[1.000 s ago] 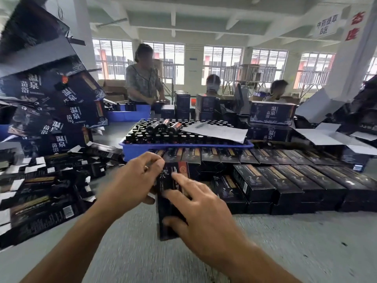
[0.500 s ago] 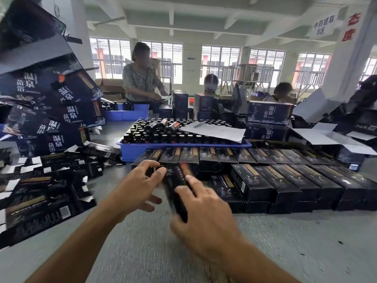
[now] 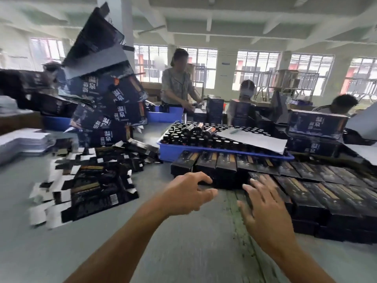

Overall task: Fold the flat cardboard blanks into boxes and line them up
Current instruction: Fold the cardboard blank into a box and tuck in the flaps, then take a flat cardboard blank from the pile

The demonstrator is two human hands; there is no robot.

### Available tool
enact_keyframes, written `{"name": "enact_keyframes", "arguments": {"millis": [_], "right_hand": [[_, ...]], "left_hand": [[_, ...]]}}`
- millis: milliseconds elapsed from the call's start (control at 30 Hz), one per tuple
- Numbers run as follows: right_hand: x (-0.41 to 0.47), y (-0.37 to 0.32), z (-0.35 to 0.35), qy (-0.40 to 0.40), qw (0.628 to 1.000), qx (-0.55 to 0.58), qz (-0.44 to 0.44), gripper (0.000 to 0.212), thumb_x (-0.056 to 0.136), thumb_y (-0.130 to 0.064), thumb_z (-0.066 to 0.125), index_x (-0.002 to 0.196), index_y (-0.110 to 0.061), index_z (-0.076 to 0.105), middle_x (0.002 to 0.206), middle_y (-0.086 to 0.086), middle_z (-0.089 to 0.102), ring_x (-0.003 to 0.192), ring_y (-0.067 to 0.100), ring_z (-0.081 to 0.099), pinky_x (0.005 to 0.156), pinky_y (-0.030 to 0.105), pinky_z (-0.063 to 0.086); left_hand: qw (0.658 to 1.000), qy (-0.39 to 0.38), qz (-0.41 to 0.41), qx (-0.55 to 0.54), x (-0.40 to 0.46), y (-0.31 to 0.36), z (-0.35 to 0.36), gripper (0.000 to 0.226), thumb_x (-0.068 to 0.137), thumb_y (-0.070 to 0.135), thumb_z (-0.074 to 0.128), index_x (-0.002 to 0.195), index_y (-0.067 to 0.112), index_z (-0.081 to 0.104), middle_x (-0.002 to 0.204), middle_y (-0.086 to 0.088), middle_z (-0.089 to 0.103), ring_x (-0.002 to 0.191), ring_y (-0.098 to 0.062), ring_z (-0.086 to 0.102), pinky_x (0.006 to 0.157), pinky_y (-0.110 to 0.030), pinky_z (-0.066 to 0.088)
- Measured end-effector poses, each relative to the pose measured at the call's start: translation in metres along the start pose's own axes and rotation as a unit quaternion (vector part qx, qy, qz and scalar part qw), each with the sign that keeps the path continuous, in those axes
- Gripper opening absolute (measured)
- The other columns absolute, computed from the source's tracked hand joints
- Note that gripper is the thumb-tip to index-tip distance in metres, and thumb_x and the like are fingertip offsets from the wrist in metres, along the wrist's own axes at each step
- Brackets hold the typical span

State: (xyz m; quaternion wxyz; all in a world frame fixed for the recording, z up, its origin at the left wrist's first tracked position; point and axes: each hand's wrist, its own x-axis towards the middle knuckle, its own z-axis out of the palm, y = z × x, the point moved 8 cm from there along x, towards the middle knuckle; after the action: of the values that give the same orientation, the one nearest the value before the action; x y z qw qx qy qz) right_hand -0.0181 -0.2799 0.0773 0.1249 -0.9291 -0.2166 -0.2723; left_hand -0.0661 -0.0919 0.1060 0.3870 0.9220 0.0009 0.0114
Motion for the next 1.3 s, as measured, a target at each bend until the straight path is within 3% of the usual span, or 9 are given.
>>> {"name": "enact_keyframes", "arguments": {"millis": [133,233,300,367,433,533,733,1067,1300], "right_hand": [[-0.021,-0.048,0.029,-0.08,0.988,0.092,-0.092,0.049,0.067,-0.019,0.093,0.113,-0.02,0.074,0.118,0.005,0.071,0.107,0.028,0.07,0.084,0.036,0.057],[-0.029,-0.06,0.051,-0.164,0.972,0.117,-0.12,0.041,0.093,-0.041,0.067,0.132,-0.03,0.063,0.139,-0.009,0.056,0.129,0.011,0.055,0.1,0.005,0.025],[-0.028,-0.071,0.044,-0.175,0.959,0.151,-0.164,0.046,0.098,-0.049,0.054,0.102,-0.01,0.079,0.11,-0.01,0.07,0.11,0.013,0.065,0.1,-0.005,0.013],[-0.03,-0.07,0.032,-0.058,0.978,0.105,-0.172,0.076,0.103,-0.056,0.034,0.069,-0.003,0.078,0.078,-0.008,0.073,0.083,0.015,0.069,0.102,-0.002,0.016],[-0.038,-0.064,0.042,-0.144,0.975,0.119,-0.124,0.053,0.096,-0.046,0.062,0.068,-0.004,0.079,0.078,0.006,0.077,0.072,0.02,0.075,0.096,0.011,0.04],[-0.033,-0.054,0.056,-0.197,0.967,0.14,-0.079,0.033,0.053,-0.01,0.099,0.08,-0.007,0.081,0.095,0.009,0.077,0.084,0.028,0.076,0.081,0.024,0.05],[-0.033,-0.039,0.068,-0.228,0.962,0.142,-0.043,0.029,0.076,-0.017,0.087,0.103,-0.009,0.079,0.122,0.007,0.07,0.118,0.029,0.064,0.108,0.034,0.035],[-0.033,-0.049,0.057,-0.18,0.965,0.181,-0.064,0.041,0.095,-0.049,0.059,0.133,-0.033,0.061,0.146,-0.018,0.047,0.134,-0.001,0.04,0.103,0.007,0.021],[-0.03,-0.042,0.059,-0.209,0.955,0.208,-0.032,0.034,0.089,-0.04,0.072,0.121,-0.029,0.068,0.132,-0.016,0.055,0.126,-0.001,0.05,0.099,0.002,0.026]], "left_hand": [[0.99,0.049,0.006,0.136,0.007,-0.015,-0.018,0.054,0.092,0.057,0.061,0.14,0.033,0.051,0.124,0.0,0.068,0.112,-0.022,0.063,0.095,-0.041,0.051],[0.967,0.087,-0.032,0.236,0.008,-0.039,-0.048,0.06,0.09,0.055,0.063,0.143,0.031,0.048,0.136,0.0,0.06,0.125,-0.025,0.054,0.09,-0.037,0.045],[0.955,0.112,-0.08,0.261,0.004,-0.062,-0.078,0.061,0.088,0.05,0.066,0.142,0.028,0.048,0.139,-0.001,0.056,0.127,-0.027,0.053,0.094,-0.04,0.044],[0.937,0.158,-0.143,0.276,-0.006,-0.093,-0.114,0.062,0.087,0.046,0.069,0.142,0.026,0.048,0.137,-0.002,0.056,0.126,-0.027,0.053,0.095,-0.042,0.045],[0.922,0.182,-0.213,0.267,-0.023,-0.134,-0.143,0.064,0.084,0.041,0.075,0.14,0.025,0.048,0.13,-0.003,0.058,0.12,-0.028,0.055,0.098,-0.045,0.048],[0.92,0.155,-0.294,0.207,-0.044,-0.196,-0.159,0.074,0.076,0.032,0.085,0.139,0.02,0.048,0.135,-0.006,0.057,0.124,-0.029,0.052,0.108,-0.051,0.042],[0.915,0.111,-0.341,0.184,-0.056,-0.245,-0.149,0.084,0.068,0.036,0.089,0.14,0.022,0.047,0.145,-0.008,0.049,0.133,-0.032,0.044,0.113,-0.05,0.036],[0.903,0.105,-0.336,0.246,-0.049,-0.217,-0.15,0.088,0.068,0.045,0.09,0.14,0.022,0.045,0.151,-0.011,0.034,0.142,-0.037,0.03,0.114,-0.056,0.031],[0.941,0.182,-0.199,0.204,-0.043,-0.141,-0.169,0.076,0.066,0.034,0.09,0.126,0.019,0.045,0.114,0.001,0.056,0.101,-0.021,0.058,0.092,-0.044,0.052]]}}
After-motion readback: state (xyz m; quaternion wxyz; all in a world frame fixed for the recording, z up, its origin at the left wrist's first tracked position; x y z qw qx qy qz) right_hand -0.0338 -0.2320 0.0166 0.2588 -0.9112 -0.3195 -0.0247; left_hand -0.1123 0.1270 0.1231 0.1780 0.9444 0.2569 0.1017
